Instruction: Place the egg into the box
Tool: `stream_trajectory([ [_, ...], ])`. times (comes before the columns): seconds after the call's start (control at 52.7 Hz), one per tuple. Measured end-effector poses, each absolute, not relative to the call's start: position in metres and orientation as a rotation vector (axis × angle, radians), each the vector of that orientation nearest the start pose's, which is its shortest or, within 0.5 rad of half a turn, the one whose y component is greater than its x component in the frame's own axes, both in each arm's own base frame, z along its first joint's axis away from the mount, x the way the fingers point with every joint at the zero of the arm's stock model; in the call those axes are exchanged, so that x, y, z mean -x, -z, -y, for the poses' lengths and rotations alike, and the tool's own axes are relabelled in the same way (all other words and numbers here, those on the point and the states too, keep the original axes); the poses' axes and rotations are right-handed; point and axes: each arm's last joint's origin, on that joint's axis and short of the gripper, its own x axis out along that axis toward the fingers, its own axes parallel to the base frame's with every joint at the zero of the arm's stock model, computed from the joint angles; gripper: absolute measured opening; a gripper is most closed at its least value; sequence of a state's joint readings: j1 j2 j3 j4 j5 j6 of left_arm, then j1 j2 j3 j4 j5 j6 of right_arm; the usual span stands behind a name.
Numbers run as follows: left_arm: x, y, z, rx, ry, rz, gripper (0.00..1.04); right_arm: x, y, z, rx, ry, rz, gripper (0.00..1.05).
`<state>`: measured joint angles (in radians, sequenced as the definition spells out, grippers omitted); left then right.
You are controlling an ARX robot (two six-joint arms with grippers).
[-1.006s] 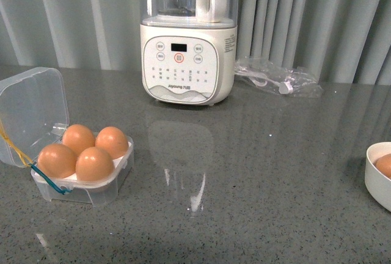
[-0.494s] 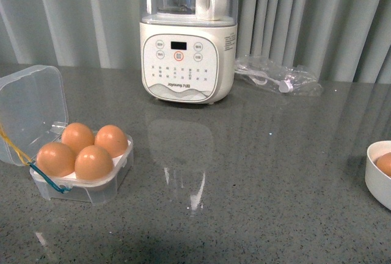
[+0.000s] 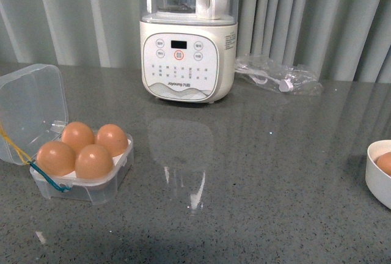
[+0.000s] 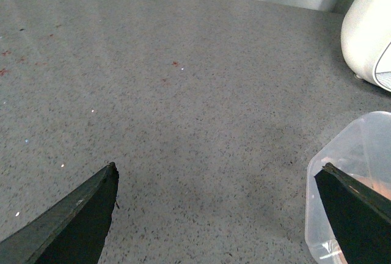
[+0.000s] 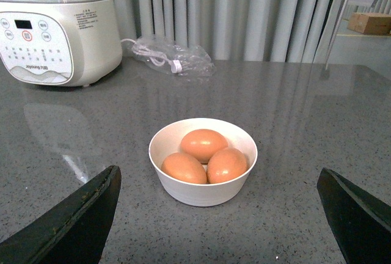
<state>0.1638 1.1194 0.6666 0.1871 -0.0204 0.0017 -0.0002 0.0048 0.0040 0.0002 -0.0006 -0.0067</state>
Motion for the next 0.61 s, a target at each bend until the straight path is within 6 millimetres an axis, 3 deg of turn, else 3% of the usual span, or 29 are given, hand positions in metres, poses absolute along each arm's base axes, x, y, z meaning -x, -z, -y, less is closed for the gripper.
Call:
stream_trajectory([
  [0.266,-0.263,-0.243,-0.056,0.046,-0.103,-0.309,0.98,-0.098,-0.165,0.0,0.007,0.0,-0.001,0.97],
  [0.456,-0.261,-0.223,-0.043,0.108,-0.05,-0.316,0.98,-0.098,-0.165,0.0,0.007,0.0,-0.001,0.97],
  [0.608,-0.26,-0.217,-0.029,0.152,-0.011,-0.317,0.98,-0.098,-0.165,0.0,0.007,0.0,-0.001,0.97],
])
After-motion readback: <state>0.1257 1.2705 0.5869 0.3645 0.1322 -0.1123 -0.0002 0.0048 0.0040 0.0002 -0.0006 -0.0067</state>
